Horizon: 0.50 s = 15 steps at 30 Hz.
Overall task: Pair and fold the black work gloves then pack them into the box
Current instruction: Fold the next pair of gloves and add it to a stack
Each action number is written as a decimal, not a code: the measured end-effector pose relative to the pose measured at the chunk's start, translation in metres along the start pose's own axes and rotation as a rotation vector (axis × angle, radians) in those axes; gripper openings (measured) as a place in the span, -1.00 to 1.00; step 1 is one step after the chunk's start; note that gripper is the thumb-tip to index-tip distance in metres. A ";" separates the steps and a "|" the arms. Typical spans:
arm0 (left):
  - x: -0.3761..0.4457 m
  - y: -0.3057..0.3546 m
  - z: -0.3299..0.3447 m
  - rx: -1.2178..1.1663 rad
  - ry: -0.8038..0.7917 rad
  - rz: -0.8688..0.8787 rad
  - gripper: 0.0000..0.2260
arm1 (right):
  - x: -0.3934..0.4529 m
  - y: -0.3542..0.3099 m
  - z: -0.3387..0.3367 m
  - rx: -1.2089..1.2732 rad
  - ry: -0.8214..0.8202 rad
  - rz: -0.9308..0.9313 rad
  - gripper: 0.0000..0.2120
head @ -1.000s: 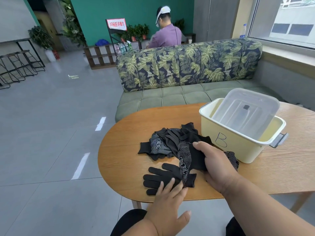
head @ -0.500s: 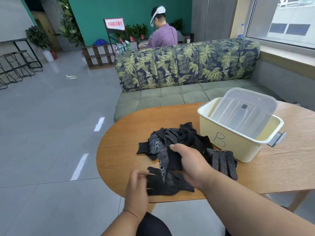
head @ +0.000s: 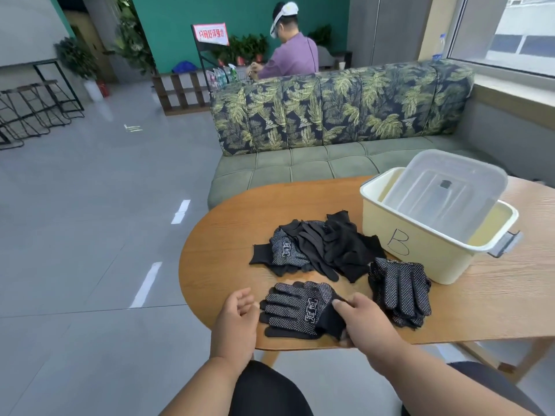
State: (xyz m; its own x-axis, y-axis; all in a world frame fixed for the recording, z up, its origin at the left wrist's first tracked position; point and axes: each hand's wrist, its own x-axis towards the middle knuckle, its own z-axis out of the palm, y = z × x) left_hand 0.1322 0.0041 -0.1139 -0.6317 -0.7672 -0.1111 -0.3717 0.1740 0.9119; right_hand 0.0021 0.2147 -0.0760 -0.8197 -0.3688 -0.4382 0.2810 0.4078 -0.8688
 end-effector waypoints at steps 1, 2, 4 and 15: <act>-0.001 0.000 0.003 0.069 -0.006 0.028 -0.73 | 0.001 0.002 -0.001 0.034 -0.006 -0.002 -0.86; -0.003 -0.001 0.006 0.151 -0.002 0.064 -0.72 | 0.003 0.002 -0.001 0.072 -0.004 0.001 -0.86; -0.009 -0.003 0.012 0.278 0.005 0.154 -0.71 | 0.005 0.002 -0.001 0.089 -0.013 0.012 -0.78; -0.013 0.004 0.020 0.438 0.088 0.198 -0.85 | 0.006 0.012 -0.003 0.090 -0.025 -0.037 -0.43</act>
State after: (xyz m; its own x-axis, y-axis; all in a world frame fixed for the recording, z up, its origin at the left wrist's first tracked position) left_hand 0.1254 0.0268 -0.1169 -0.6662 -0.7392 0.0989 -0.5136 0.5509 0.6578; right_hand -0.0008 0.2195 -0.0887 -0.8178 -0.4036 -0.4102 0.2953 0.3176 -0.9011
